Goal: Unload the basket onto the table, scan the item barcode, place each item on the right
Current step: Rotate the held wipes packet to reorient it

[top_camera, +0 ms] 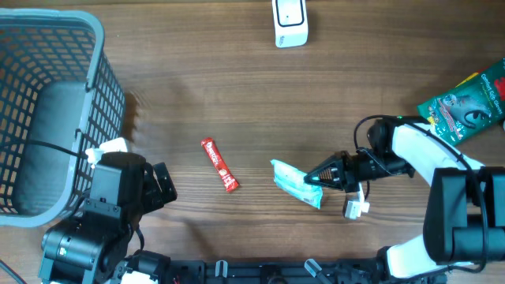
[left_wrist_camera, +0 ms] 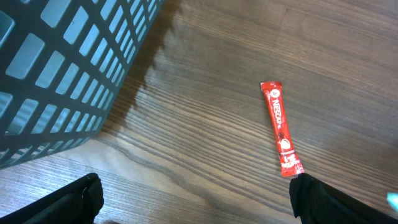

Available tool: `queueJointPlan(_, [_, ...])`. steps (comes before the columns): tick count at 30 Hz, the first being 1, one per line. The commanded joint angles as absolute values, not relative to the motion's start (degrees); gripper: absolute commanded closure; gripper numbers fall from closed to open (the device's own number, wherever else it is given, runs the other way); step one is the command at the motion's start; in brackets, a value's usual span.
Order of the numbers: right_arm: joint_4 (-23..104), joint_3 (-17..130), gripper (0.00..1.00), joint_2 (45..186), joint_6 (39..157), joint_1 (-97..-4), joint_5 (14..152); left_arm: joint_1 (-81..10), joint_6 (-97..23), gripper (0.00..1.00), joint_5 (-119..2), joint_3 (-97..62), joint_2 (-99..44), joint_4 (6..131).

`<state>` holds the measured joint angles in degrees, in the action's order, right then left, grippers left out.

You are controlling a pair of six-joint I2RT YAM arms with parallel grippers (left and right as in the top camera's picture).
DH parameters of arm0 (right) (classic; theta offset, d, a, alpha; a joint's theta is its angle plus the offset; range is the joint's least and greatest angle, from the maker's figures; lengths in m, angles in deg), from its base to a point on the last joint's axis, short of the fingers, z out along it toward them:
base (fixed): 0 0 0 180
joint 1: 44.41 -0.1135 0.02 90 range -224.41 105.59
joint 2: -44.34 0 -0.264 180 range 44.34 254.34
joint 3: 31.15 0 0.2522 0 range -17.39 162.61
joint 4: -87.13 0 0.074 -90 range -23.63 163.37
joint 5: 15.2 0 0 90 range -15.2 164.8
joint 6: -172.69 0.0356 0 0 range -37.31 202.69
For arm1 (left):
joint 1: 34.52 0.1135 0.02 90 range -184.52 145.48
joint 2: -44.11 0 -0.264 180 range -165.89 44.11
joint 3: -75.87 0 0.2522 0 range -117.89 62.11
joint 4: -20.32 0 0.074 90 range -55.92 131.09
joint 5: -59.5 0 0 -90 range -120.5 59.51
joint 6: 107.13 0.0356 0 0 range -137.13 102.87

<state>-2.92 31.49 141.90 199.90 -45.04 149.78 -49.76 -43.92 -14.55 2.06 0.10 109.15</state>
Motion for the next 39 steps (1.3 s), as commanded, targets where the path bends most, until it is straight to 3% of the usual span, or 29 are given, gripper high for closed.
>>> queueJointPlan(1, [-5.37, 31.78, 0.96, 143.02, 201.14, -43.84, 151.25, -49.46, -43.04, 0.00, -14.86, 1.99, 0.19, 109.15])
queueJointPlan(11, [-5.50, 31.78, 0.96, 143.04, 201.12, -43.79, 150.92, -49.46, -43.04, 0.00, -14.86, 1.99, 0.19, 109.15])
queueJointPlan(16, [-4.06, 31.78, 0.96, 143.04, 194.54, -43.79, 149.72, -49.46, -43.04, 0.00, -14.86, 1.99, 0.19, 109.15])
queueJointPlan(20, [-4.43, 31.78, 0.95, 143.02, 180.47, -43.79, 148.54, -49.46, -43.04, 0.00, -14.88, 1.99, 0.19, 109.15])
queueJointPlan(28, [-19.03, 31.93, 0.96, 142.82, 140.73, -43.79, 144.91, -49.46, -43.04, 0.00, -14.88, 1.99, 0.19, 109.15])
queueJointPlan(39, [-19.03, 31.93, 0.96, 142.80, 121.93, -43.79, 130.81, -49.46, -43.04, 0.00, -14.86, 1.99, 0.19, 109.15])
